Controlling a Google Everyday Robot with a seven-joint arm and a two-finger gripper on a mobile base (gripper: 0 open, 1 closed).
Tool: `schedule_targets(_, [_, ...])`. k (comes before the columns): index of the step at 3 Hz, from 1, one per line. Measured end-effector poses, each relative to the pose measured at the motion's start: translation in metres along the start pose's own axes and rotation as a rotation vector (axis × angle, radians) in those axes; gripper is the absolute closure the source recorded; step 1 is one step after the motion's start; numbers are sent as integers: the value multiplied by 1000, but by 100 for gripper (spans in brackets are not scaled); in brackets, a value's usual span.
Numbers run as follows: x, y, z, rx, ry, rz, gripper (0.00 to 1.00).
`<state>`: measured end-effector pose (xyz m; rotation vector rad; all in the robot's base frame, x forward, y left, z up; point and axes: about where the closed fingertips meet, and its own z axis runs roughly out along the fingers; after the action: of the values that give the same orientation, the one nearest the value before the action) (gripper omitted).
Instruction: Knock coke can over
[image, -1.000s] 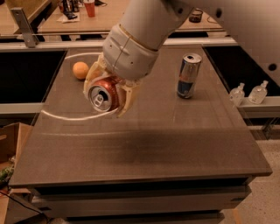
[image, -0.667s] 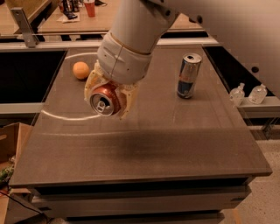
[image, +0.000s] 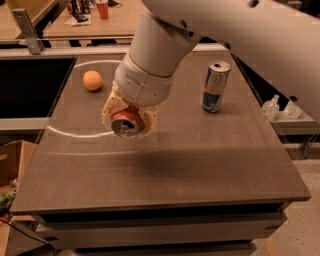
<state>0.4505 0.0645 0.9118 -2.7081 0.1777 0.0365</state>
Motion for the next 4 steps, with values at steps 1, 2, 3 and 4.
schedule_targets(1, [5, 18, 18, -73, 27, -32, 100])
schedule_targets(2, [12, 39, 34, -137, 68, -24, 100])
schedule_targets(3, [16, 53, 50, -182, 78, -12, 100])
schedule_targets(4, [19, 62, 61, -222, 64, 6, 100])
